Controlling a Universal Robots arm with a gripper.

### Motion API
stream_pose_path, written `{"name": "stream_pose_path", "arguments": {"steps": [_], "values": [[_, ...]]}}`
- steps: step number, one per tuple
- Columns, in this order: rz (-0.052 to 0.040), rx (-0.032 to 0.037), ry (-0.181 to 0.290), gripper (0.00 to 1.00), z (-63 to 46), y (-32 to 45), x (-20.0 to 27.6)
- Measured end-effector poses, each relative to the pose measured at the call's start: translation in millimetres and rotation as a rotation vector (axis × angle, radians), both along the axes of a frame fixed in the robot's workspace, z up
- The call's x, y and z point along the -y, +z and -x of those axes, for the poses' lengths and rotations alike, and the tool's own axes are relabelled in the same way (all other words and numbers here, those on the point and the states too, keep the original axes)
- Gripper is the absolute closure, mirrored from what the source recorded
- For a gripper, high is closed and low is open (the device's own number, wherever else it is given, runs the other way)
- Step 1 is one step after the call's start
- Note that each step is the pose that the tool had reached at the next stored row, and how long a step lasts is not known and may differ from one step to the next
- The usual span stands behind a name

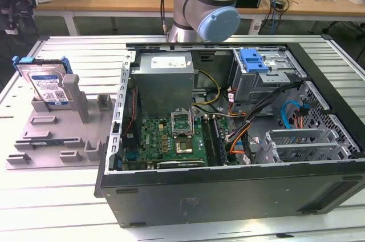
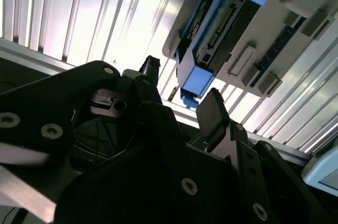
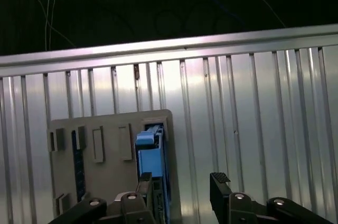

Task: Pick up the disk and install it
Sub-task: 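Pick up the disk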

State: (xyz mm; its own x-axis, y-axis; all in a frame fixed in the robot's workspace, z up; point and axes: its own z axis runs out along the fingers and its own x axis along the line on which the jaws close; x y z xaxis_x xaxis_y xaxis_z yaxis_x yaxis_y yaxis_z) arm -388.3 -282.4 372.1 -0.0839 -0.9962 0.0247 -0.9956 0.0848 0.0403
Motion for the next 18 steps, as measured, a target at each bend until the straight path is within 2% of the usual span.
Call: {"name": "stream_pose_path", "arguments": {"steps": [3,7,9,11,13,18], "values": [[0.0018,-0.0011,0.031,0.44,0.2,-0.8,0.2],[0.0092,-0.0032,0.075,0.44,2.1,-1.9,0.3],[0.0140,-0.0034,0.076,0.44,6.4,-2.5,1.8],[0.0239,-0.0033,0.076,0.44,10.5,-3.1,6.5],[0.0252,-0.0030,0.076,0.44,10.5,-3.3,8.2],[0.0254,-0.0017,0.077,0.44,10.6,-3.2,8.5]]}}
